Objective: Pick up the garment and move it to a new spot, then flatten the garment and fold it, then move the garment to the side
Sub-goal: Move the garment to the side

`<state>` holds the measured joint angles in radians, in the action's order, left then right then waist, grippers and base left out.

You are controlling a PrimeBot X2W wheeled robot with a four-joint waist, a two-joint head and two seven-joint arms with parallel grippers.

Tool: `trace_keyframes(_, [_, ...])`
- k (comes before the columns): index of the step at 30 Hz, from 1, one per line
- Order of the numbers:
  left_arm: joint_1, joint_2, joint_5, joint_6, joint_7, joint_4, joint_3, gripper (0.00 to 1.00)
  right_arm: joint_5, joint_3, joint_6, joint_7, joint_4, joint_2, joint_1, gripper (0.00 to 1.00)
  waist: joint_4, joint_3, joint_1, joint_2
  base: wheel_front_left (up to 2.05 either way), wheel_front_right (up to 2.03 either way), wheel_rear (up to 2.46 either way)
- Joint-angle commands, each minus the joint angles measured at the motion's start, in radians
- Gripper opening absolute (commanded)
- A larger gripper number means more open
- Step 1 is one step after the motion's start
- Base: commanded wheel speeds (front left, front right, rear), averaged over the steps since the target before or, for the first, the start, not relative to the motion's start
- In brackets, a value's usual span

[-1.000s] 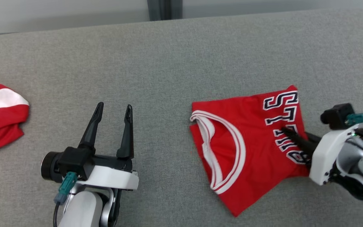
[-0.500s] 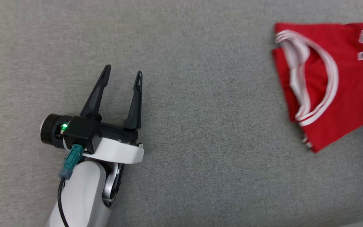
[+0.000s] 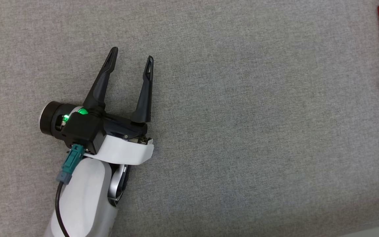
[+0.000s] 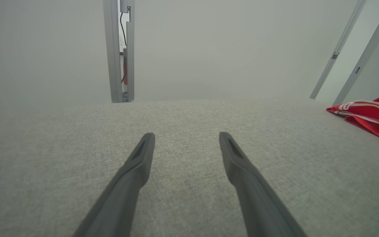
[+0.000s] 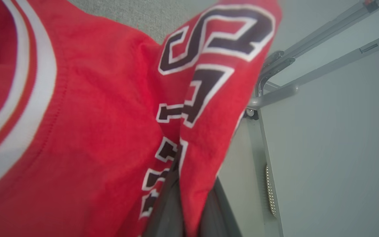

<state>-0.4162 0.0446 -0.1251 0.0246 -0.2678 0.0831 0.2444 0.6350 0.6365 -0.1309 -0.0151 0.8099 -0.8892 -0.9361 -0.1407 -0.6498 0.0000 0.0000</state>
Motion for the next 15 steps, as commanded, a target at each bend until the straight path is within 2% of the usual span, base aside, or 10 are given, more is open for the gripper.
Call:
trace_keyframes(1, [0.021,0.012,-0.007,0.007,0.008,0.038,-0.007,1.00,-0.026,-0.009,0.000,-0.009,0.020,0.009,-0.016,0.00,0.003,-0.001,0.0000,0.0000,0.00,0.00,0.00])
trace_keyframes(4, [0.025,0.013,-0.009,0.007,0.008,0.038,-0.001,1.00,-0.094,-0.037,0.000,-0.011,0.088,0.032,-0.036,0.00,0.011,-0.002,0.0000,0.0000,0.00,0.00,0.00])
trace_keyframes(5, [0.026,0.013,-0.011,0.007,0.009,0.040,0.002,1.00,-0.118,-0.044,0.000,-0.008,0.113,0.040,-0.043,0.09,0.014,-0.001,0.0000,0.0000,0.00,0.00,0.00])
trace_keyframes(6, [0.026,0.013,-0.012,0.009,0.009,0.041,0.003,1.00,-0.141,-0.053,0.000,-0.005,0.135,0.049,-0.046,1.00,0.017,0.002,0.0000,0.0000,0.00,0.00,0.00])
trace_keyframes(9, [0.033,0.014,-0.020,0.015,0.008,0.038,-0.001,1.00,-0.188,-0.078,0.000,-0.014,0.176,0.085,-0.066,1.00,0.023,0.014,0.0000,0.0000,0.00,0.00,0.00])
trace_keyframes(15, [0.045,0.010,-0.027,0.015,0.008,0.038,0.002,1.00,-0.281,-0.111,0.000,-0.036,0.224,0.109,-0.099,1.00,0.031,0.051,0.0000,0.0000,0.00,0.00,0.00])
